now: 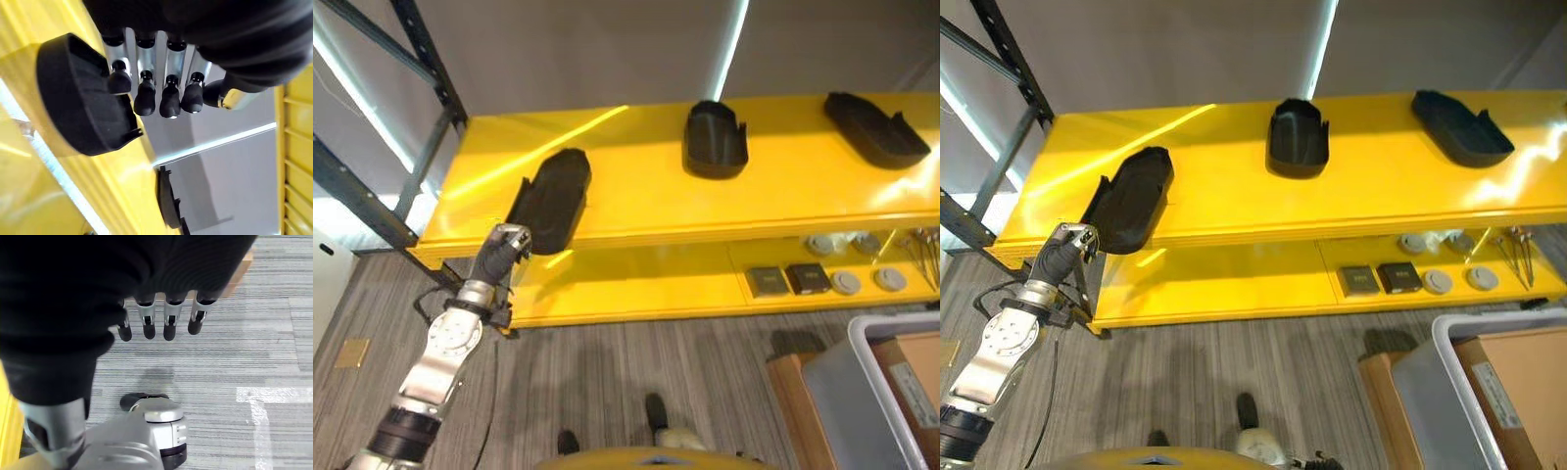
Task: Move parts from the plastic box to the shelf.
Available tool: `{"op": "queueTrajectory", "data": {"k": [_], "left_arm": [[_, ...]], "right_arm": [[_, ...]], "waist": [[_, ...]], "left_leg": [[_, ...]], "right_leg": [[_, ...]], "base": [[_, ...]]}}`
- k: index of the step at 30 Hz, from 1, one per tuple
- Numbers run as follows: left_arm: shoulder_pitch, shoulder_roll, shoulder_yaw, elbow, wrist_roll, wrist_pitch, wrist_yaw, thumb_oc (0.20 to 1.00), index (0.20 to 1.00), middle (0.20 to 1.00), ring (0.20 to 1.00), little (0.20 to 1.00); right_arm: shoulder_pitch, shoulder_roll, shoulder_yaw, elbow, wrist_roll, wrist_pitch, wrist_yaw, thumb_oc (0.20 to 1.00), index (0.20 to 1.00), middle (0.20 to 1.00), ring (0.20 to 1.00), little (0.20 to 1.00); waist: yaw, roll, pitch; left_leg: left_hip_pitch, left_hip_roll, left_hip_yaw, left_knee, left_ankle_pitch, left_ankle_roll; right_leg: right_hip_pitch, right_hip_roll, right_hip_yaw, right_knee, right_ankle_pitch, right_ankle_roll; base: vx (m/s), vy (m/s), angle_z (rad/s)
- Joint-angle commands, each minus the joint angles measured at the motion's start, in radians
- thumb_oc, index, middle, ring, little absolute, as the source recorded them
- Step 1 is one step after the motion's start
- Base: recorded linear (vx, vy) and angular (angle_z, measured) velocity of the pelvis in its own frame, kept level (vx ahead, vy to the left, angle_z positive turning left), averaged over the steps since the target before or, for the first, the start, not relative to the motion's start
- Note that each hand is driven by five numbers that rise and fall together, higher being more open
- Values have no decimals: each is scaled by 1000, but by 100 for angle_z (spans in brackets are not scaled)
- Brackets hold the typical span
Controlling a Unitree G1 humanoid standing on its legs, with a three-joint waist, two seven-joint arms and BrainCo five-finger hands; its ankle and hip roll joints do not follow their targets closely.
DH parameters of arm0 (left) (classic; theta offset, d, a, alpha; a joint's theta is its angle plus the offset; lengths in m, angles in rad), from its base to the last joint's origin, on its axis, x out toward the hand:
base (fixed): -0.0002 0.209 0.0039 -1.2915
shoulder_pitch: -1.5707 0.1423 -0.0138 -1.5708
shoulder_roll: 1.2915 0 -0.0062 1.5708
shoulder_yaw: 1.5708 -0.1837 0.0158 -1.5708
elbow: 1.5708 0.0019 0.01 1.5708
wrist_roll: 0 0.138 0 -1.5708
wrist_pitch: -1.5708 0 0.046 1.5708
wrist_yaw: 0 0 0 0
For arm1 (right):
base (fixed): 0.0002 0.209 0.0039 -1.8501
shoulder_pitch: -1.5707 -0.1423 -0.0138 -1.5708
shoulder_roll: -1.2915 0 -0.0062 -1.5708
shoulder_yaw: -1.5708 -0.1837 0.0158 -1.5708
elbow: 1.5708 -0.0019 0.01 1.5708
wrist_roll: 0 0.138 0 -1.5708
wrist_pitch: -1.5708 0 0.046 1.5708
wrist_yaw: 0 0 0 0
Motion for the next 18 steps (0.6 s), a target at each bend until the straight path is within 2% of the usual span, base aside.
{"op": "queueTrajectory", "data": {"k": [1,8,18], "left_arm": [[-68,2,62,-16,2,-37,-9,200,200,200,200,200],[-97,-17,36,50,22,-27,5,200,200,200,200,200],[-250,-40,2,153,59,-24,85,200,200,200,200,200]], "right_arm": [[-38,5,18,46,-4,-6,-1,1000,1000,1000,1000,1000],[-43,-9,17,31,5,-9,-12,1000,1000,1000,1000,1000],[-65,-12,54,-9,17,-19,-27,1000,1000,1000,1000,1000]], "waist": [[-13,-5,24],[-27,9,51],[-49,15,70]], "left_leg": [[10,55,-32,0,-7,-35],[-19,60,-30,0,5,-42],[-49,68,-19,0,15,-50]], "right_leg": [[30,-64,-22,8,-11,74],[5,-59,-23,4,-6,71],[-30,-52,-14,4,3,69]], "base": [[0,-17,-4],[-4,-4,0],[0,-3,-1]]}}
